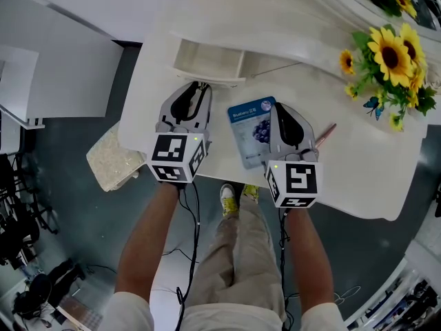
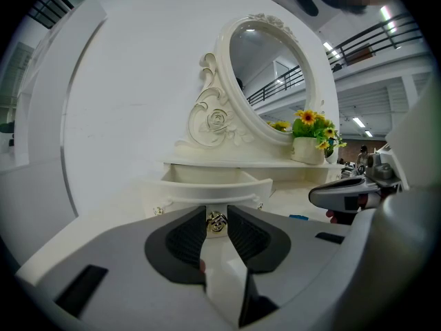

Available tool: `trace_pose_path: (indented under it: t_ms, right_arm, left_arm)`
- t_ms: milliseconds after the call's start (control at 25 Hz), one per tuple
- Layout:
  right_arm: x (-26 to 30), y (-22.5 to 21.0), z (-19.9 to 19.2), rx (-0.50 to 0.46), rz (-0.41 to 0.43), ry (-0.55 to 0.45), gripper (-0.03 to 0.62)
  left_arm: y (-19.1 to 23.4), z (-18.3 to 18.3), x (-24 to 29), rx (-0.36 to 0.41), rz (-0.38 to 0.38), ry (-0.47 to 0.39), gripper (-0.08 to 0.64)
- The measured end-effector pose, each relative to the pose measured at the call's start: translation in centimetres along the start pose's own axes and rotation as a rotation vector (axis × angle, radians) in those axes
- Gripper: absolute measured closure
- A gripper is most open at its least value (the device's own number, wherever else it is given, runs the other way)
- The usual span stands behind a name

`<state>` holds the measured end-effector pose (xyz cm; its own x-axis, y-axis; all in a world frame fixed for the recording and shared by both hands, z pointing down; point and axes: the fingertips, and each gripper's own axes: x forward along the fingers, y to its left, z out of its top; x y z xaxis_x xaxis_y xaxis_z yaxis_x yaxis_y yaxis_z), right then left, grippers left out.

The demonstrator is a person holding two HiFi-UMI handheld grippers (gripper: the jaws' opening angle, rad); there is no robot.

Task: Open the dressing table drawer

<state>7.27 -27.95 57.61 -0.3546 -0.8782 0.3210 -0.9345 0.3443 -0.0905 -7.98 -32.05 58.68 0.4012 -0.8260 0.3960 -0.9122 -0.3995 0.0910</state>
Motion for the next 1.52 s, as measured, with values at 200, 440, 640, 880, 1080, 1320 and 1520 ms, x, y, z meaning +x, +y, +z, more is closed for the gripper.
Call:
trace_pose_path:
  t_ms: [200,440,640,880,1080,1320,1520]
  right_arm:
    - [0.0,0.0,0.0,-0.002,-0.002,0.0,0.583]
    - [0.0,-0.1,-0.1,-0.005,-0.003,0.004,0.583]
    - [0.0,-0.1,-0.2,-0.009,-0.006,0.011,0.583]
    - [0.6,-0.4,-0.8,0.016,-0.013,0.033,0.583]
    - [-0.9,-0.6,2.0,-0.008,-0.044,0.006,0.581]
    - [-7.1,1.9,8.0,-0.026,-0.005,0.003,0.581]
    - [-12.9,4.3,11.1,-0.028,-0.004,0.023,0.581]
  left_arm:
    - [0.0,0.0,0.1,0.0,0.003,0.004,0.459]
    - [-0.3,0.0,0.1,-0.015,0.001,-0.012,0.399]
    - [-0.7,-0.1,-0.3,-0.018,-0.005,-0.015,0.317]
    - [0.1,0.1,-3.5,0.01,0.038,-0.002,0.323]
    - [-0.5,3.2,-8.1,-0.006,0.056,-0.045,0.403]
    - [-2.0,7.1,-14.9,-0.058,0.059,-0.091,0.525]
    - [-3.6,11.3,-19.8,-0.013,0.03,-0.14,0.551]
